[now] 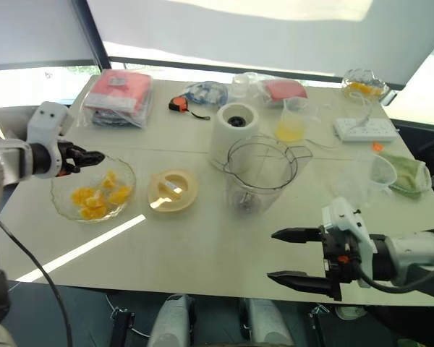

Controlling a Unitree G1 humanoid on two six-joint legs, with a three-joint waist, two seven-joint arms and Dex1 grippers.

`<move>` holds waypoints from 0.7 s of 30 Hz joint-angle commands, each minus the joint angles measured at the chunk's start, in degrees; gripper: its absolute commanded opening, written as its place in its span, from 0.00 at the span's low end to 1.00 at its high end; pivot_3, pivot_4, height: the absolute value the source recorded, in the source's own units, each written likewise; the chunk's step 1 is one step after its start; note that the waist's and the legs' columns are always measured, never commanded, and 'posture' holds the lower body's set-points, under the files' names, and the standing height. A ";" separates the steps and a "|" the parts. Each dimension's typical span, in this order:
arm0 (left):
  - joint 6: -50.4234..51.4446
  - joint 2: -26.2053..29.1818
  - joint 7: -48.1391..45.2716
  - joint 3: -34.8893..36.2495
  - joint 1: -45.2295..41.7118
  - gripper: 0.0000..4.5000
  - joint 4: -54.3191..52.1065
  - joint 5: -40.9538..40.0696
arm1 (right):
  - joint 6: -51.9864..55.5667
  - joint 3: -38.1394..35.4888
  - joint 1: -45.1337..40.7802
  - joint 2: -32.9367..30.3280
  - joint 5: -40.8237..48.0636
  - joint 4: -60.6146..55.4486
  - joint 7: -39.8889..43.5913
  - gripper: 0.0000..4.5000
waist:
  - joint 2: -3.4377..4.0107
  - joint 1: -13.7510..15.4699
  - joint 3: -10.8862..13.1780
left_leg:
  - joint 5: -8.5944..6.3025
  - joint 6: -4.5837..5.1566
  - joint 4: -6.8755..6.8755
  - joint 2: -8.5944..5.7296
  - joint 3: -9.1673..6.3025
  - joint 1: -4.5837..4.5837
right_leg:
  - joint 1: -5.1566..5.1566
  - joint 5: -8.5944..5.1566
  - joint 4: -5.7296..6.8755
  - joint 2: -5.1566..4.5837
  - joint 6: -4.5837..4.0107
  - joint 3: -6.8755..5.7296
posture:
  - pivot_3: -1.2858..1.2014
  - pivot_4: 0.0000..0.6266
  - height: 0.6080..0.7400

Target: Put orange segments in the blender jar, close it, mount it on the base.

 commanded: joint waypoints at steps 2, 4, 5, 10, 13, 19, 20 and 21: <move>5.24 -5.31 9.40 4.55 -1.96 0.61 0.36 4.63 | -1.13 -2.69 0.26 3.80 5.51 -0.46 -9.36 0.93 | -0.33 -0.15 0.16 | 0.01 -0.01 0.07 0.02 -0.03 0.00 | -0.02 0.01 0.12 0.00 0.01 0.00 | 0.52 0.24 1.00; 6.63 -7.48 12.14 6.27 -2.51 0.61 0.53 5.75 | -2.44 -3.46 0.02 5.43 6.59 -0.45 -12.14 0.93 | -0.46 -0.29 0.14 | 0.02 -0.03 0.08 0.06 -0.03 0.02 | -0.03 0.02 0.14 0.00 0.00 0.00 | 0.52 0.24 1.00; 7.08 -8.14 12.94 6.84 -2.69 0.61 0.52 6.12 | -2.88 -3.63 -0.12 5.80 6.89 -0.49 -13.00 0.93 | -0.46 -0.24 0.14 | 0.02 -0.03 0.09 0.07 -0.03 0.03 | -0.03 0.02 0.17 -0.01 0.00 0.00 | 0.52 0.24 1.00; 9.29 -11.91 15.94 9.02 -3.96 0.61 -0.01 7.34 | -5.37 -4.14 -1.01 6.76 8.68 -0.79 -16.14 0.93 | -0.45 -0.03 0.13 | 0.04 -0.06 0.10 0.04 -0.03 0.08 | -0.02 0.02 0.28 -0.09 0.00 0.01 | 0.52 0.24 1.00; 9.79 -13.78 17.06 9.79 -4.93 0.61 0.47 8.11 | -6.11 -3.59 -0.88 5.98 8.69 -1.28 -16.34 0.93 | -0.48 0.11 0.12 | 0.04 -0.08 0.13 0.03 -0.05 0.07 | -0.03 0.02 0.39 -0.11 0.00 0.00 | 0.52 0.24 1.00; 5.48 -17.10 21.04 10.79 -6.04 0.61 5.96 11.58 | -6.42 -1.77 -2.31 4.76 7.89 -1.07 -16.48 0.93 | -0.46 -0.09 0.11 | 0.05 -0.08 0.14 0.02 -0.05 0.12 | -0.03 0.02 0.49 -0.13 -0.02 0.00 | 0.52 0.24 1.00; 4.46 -17.67 21.68 11.13 -6.35 0.61 7.41 12.08 | -6.33 -1.53 -2.68 4.61 8.18 -1.17 -16.59 0.93 | -0.46 -0.11 0.11 | 0.05 -0.08 0.14 0.02 -0.04 0.13 | -0.03 0.02 0.52 -0.14 -0.01 0.00 | 0.52 0.24 1.00; 3.57 -18.11 21.92 11.16 -6.62 0.61 8.63 12.38 | -6.20 -1.37 -2.97 4.43 8.51 -1.29 -16.63 0.93 | -0.47 -0.10 0.11 | 0.05 -0.08 0.15 0.02 -0.04 0.14 | -0.04 0.02 0.53 -0.13 -0.02 0.00 | 0.52 0.24 1.00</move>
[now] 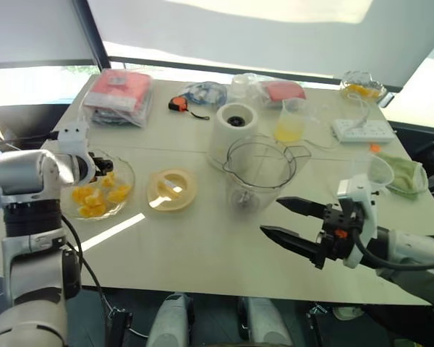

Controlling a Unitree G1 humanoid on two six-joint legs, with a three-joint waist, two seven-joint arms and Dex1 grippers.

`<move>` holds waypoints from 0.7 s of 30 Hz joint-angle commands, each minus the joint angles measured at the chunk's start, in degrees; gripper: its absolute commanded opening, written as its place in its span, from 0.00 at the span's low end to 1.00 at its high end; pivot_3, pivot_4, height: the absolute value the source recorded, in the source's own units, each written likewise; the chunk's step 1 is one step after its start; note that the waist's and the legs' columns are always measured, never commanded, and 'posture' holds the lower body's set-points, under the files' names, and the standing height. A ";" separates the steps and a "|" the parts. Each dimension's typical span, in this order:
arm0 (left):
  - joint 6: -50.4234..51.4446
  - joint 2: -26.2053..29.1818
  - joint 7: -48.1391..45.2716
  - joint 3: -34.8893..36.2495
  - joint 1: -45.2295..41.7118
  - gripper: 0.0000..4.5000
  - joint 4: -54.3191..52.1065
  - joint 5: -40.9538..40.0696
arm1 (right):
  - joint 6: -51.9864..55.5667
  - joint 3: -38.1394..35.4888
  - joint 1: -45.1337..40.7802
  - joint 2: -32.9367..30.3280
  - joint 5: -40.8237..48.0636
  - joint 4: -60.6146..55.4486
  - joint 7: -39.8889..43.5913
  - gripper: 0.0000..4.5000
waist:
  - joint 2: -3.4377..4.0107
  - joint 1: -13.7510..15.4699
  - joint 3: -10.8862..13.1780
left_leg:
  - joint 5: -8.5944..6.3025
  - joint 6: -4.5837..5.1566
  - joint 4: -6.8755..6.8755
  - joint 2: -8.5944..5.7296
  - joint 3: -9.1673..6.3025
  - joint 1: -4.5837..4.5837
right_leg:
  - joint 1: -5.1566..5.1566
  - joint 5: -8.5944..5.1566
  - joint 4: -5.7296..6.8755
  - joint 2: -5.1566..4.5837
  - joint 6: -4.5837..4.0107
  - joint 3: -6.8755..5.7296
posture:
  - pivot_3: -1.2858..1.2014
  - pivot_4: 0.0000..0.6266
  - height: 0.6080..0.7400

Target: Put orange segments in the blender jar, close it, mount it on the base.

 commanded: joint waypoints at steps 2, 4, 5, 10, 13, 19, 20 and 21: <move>-3.89 -1.05 2.30 2.09 -2.13 0.61 3.92 2.40 | -1.18 -0.02 -1.20 -1.47 1.57 -1.71 -0.04 0.93 | 0.00 0.07 0.00 | 0.00 0.00 0.00 0.00 -0.02 0.00 | -0.01 0.00 0.02 0.01 0.00 -0.02 | 0.52 0.24 1.00; -4.63 -1.75 2.87 2.33 -2.31 0.61 5.47 2.77 | -1.31 -0.51 -1.30 -2.01 1.91 -1.84 -0.08 0.93 | -0.01 0.11 0.00 | 0.00 0.00 0.00 0.00 -0.03 -0.01 | -0.01 0.00 0.02 0.00 0.00 -0.02 | 0.52 0.24 1.00; -5.32 -2.00 3.05 2.19 -2.23 0.61 6.33 3.04 | -1.56 -0.70 -1.50 -2.17 1.99 -1.83 -0.26 0.93 | -0.02 0.12 0.00 | 0.00 0.00 0.00 0.00 -0.03 -0.02 | -0.01 0.00 0.01 -0.01 0.00 -0.03 | 0.52 0.24 1.00; -8.57 -3.59 4.64 2.80 -1.76 0.61 10.44 4.39 | -4.27 -0.08 -1.44 -1.61 -2.67 -3.33 -1.00 0.93 | -0.01 0.18 -0.01 | 0.00 0.00 0.00 -0.02 -0.02 -0.02 | -0.01 0.01 0.01 -0.08 0.01 -0.03 | 0.52 0.24 1.00; -10.74 -4.28 5.10 2.82 -2.07 0.61 13.06 4.76 | -5.58 0.96 -1.27 -1.65 -6.01 -3.56 -0.73 0.93 | -0.03 0.19 -0.02 | 0.00 -0.01 0.01 -0.02 -0.02 -0.03 | -0.01 0.01 0.02 -0.08 0.01 -0.04 | 0.52 0.24 1.00; -13.17 -5.79 6.76 3.20 -2.40 0.61 15.94 5.37 | -7.93 2.87 -2.05 -1.83 -12.65 -3.29 0.06 0.93 | -0.03 0.19 -0.02 | 0.00 -0.01 0.02 -0.02 -0.02 -0.03 | -0.01 0.02 0.02 -0.11 0.01 -0.04 | 0.52 0.24 1.00; -13.76 -5.83 6.88 3.24 -2.46 0.61 16.67 5.46 | -7.97 2.98 -2.23 -1.77 -12.87 -3.27 0.06 0.93 | -0.03 0.19 -0.02 | 0.00 -0.01 0.02 -0.02 -0.02 -0.03 | -0.01 0.02 0.02 -0.11 0.01 -0.04 | 0.52 0.24 1.00; -14.43 -5.90 6.98 3.23 -2.53 0.61 17.46 5.54 | -7.89 2.95 -2.32 -1.79 -12.88 -3.36 0.07 0.93 | -0.03 0.19 -0.02 | 0.00 -0.01 0.02 -0.02 -0.02 -0.03 | -0.01 0.02 0.02 -0.11 0.01 -0.04 | 0.52 0.24 1.00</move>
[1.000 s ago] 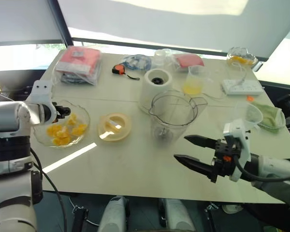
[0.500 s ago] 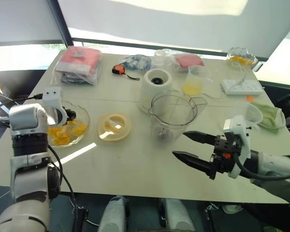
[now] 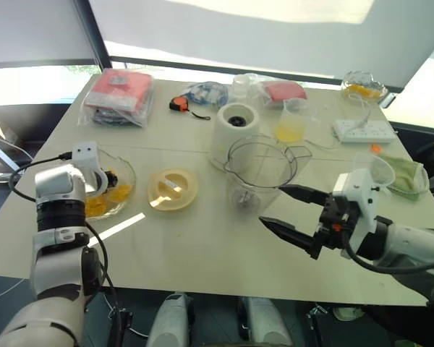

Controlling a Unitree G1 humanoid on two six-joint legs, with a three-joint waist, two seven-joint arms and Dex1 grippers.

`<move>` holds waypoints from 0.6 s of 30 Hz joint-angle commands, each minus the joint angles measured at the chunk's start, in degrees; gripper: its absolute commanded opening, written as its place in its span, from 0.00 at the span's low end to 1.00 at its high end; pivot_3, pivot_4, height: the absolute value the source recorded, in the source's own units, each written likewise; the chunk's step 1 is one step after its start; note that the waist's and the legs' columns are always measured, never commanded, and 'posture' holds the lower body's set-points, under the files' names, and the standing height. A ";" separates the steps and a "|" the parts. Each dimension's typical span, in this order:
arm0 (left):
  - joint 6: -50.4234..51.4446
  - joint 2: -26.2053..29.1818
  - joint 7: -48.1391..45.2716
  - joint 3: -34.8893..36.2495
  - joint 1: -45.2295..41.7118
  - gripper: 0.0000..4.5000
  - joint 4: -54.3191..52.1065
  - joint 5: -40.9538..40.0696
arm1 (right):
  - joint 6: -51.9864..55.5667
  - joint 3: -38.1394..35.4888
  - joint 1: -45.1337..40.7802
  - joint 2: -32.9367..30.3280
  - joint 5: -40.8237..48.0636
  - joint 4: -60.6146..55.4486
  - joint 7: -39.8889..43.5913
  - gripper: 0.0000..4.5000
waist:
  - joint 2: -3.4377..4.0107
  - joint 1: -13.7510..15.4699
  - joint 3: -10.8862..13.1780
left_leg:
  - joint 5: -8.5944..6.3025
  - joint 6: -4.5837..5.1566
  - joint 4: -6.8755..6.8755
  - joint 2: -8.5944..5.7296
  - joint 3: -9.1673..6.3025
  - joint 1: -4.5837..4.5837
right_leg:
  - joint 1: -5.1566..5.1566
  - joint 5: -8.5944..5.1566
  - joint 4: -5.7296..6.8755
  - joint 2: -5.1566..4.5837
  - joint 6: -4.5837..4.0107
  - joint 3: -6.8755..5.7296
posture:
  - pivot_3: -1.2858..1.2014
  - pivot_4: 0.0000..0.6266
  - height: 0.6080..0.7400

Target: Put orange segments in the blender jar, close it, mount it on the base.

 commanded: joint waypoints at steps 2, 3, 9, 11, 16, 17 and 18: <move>-4.07 0.21 0.70 1.02 -2.08 0.61 2.80 0.92 | -0.95 -0.41 -1.05 -0.16 -0.56 -1.70 0.27 0.93 | 0.00 0.00 0.00 | 0.00 0.00 0.00 0.00 0.00 0.00 | 0.00 0.00 0.00 0.00 0.00 0.00 | 0.52 0.24 1.00; -4.63 0.16 0.70 0.97 -2.22 0.61 3.48 0.97 | -0.81 -0.53 -1.01 -0.25 -0.48 -1.82 0.32 0.93 | 0.00 -0.01 0.00 | 0.00 0.00 0.00 0.00 -0.01 0.00 | 0.00 0.00 0.01 0.00 -0.01 -0.01 | 0.52 0.24 1.00; -8.46 0.16 0.63 0.25 -3.16 0.61 8.30 1.35 | -0.22 -0.68 -1.02 -0.63 -0.20 -1.96 0.33 0.93 | 0.00 0.00 0.00 | 0.00 0.00 0.00 0.00 -0.01 0.00 | 0.00 0.01 0.00 -0.13 -0.01 -0.01 | 0.52 0.24 1.00; -9.85 0.16 0.64 -0.07 -3.67 0.61 10.07 1.59 | -0.22 -0.52 -0.84 -0.54 -0.44 -1.89 0.42 0.93 | 0.00 0.00 0.00 | 0.00 -0.01 0.00 0.00 0.00 0.00 | 0.00 0.01 0.00 -0.19 -0.02 -0.03 | 0.52 0.24 1.00; -12.35 0.04 0.88 -0.35 -4.47 0.61 13.82 1.91 | -0.37 0.02 -0.29 -0.24 -1.32 -1.91 0.62 0.93 | 0.02 0.01 -0.03 | 0.00 -0.01 0.00 -0.04 0.00 0.00 | 0.00 0.02 0.01 -0.30 -0.01 -0.11 | 0.52 0.24 1.00; -12.83 -0.03 0.86 -0.37 -4.45 0.55 14.41 1.95 | -0.44 0.07 -0.14 -0.16 -1.54 -1.89 0.70 0.94 | 0.03 0.02 -0.04 | 0.00 -0.01 0.00 -0.05 0.00 0.00 | 0.00 0.01 0.01 -0.32 -0.01 -0.11 | 0.52 0.24 1.00; -13.36 -0.05 0.77 -0.58 -4.35 0.49 14.91 2.12 | -0.54 0.09 0.03 -0.09 -1.81 -1.85 0.82 0.95 | 0.02 0.02 -0.04 | 0.00 -0.01 0.00 -0.06 0.00 0.00 | 0.00 0.02 0.01 -0.33 -0.01 -0.12 | 0.52 0.24 1.00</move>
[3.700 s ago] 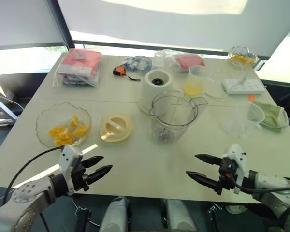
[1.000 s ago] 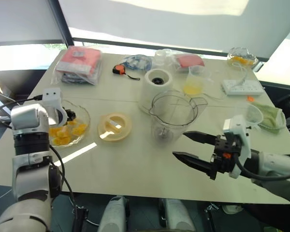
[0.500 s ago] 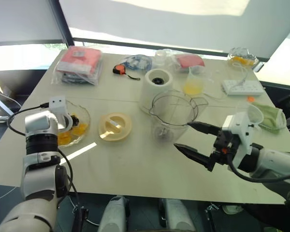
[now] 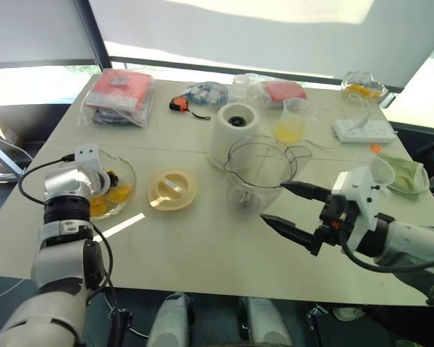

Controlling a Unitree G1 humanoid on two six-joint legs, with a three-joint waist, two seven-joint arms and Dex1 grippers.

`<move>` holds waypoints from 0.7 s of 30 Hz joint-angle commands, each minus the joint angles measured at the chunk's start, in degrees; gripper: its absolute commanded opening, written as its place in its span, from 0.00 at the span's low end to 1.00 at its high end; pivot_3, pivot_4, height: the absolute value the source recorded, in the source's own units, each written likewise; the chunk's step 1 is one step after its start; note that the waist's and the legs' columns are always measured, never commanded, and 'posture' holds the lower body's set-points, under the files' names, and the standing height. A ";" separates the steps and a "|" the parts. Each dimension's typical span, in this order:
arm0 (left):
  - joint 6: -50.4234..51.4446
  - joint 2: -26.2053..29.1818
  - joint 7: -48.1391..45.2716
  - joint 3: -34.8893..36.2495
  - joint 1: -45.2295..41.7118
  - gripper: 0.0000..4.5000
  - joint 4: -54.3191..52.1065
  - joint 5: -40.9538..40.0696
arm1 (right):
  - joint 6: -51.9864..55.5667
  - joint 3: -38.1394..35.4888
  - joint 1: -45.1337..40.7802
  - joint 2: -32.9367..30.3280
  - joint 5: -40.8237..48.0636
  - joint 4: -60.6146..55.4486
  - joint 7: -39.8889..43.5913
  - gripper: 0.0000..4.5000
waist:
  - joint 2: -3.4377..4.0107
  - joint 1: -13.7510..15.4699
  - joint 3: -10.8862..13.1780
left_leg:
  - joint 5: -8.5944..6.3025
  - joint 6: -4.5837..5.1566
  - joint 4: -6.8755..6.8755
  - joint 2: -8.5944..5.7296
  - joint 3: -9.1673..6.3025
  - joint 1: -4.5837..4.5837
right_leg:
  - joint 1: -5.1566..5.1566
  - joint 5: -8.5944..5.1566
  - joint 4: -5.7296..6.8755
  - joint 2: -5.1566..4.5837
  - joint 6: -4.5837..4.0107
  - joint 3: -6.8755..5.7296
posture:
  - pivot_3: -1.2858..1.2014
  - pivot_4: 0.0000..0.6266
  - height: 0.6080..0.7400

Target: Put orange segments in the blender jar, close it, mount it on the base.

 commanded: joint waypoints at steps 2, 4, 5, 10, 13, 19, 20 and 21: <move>-2.44 0.04 0.31 -0.51 -0.71 0.35 2.45 1.19 | -1.06 0.20 0.46 0.19 -1.14 -1.75 0.68 0.95 | -0.01 -0.01 -0.02 | 0.00 -0.01 0.00 0.00 0.00 0.00 | 0.00 0.00 0.01 0.00 0.00 0.00 | 0.52 0.24 1.00; -3.11 0.07 0.52 -0.44 -0.72 0.13 3.21 1.36 | -1.28 0.40 0.76 0.39 -1.70 -1.69 0.97 0.95 | 0.00 -0.01 -0.04 | 0.01 -0.01 0.00 0.00 0.00 0.00 | 0.00 0.00 0.01 -0.01 0.00 0.00 | 0.52 0.24 1.00; -3.24 0.08 0.50 -0.48 -0.67 0.02 3.27 1.40 | -1.38 0.46 0.92 0.48 -1.93 -1.67 1.11 0.95 | 0.00 -0.05 -0.04 | 0.01 -0.01 0.00 -0.01 0.00 0.00 | 0.00 0.00 0.01 -0.01 0.00 -0.01 | 0.52 0.24 1.00; -1.28 0.81 0.19 -0.97 0.18 0.01 -0.11 1.58 | -1.68 0.78 1.09 0.78 -2.84 -1.27 1.80 0.95 | 0.01 -0.12 -0.04 | 0.01 -0.01 0.00 -0.01 0.00 0.01 | 0.00 0.00 0.02 -0.01 0.00 -0.01 | 0.52 0.24 1.00; 2.27 2.14 0.19 -0.77 1.20 0.01 -5.40 1.70 | -1.80 0.85 1.24 0.94 -3.28 -0.97 2.24 0.95 | 0.01 -0.20 -0.04 | 0.01 -0.01 0.00 -0.01 0.00 0.00 | 0.00 0.00 0.01 -0.01 0.00 -0.01 | 0.52 0.24 1.00; 16.05 5.79 -2.82 -1.39 3.39 0.01 -25.00 0.07 | -1.97 0.95 1.62 1.36 -4.36 0.30 3.80 0.95 | -0.03 -0.18 -0.02 | 0.01 -0.04 0.00 0.00 -0.04 -0.04 | -0.03 0.01 0.02 -0.01 0.01 -0.05 | 0.52 0.24 1.00; 18.23 6.66 -3.86 -1.57 3.52 0.01 -27.83 -0.47 | -1.94 0.88 1.69 1.45 -4.42 0.59 4.08 0.95 | -0.03 -0.10 -0.02 | 0.03 -0.07 0.00 0.00 -0.04 -0.04 | -0.03 0.01 0.02 -0.02 0.00 -0.06 | 0.52 0.24 1.00; 19.82 8.63 -6.42 -3.23 3.75 0.01 -30.77 -1.35 | -1.94 0.63 1.88 1.54 -4.53 0.99 4.44 0.95 | -0.01 -0.04 -0.04 | 0.06 -0.12 0.00 0.00 -0.05 -0.05 | -0.03 0.00 0.02 -0.03 0.00 -0.07 | 0.52 0.24 1.00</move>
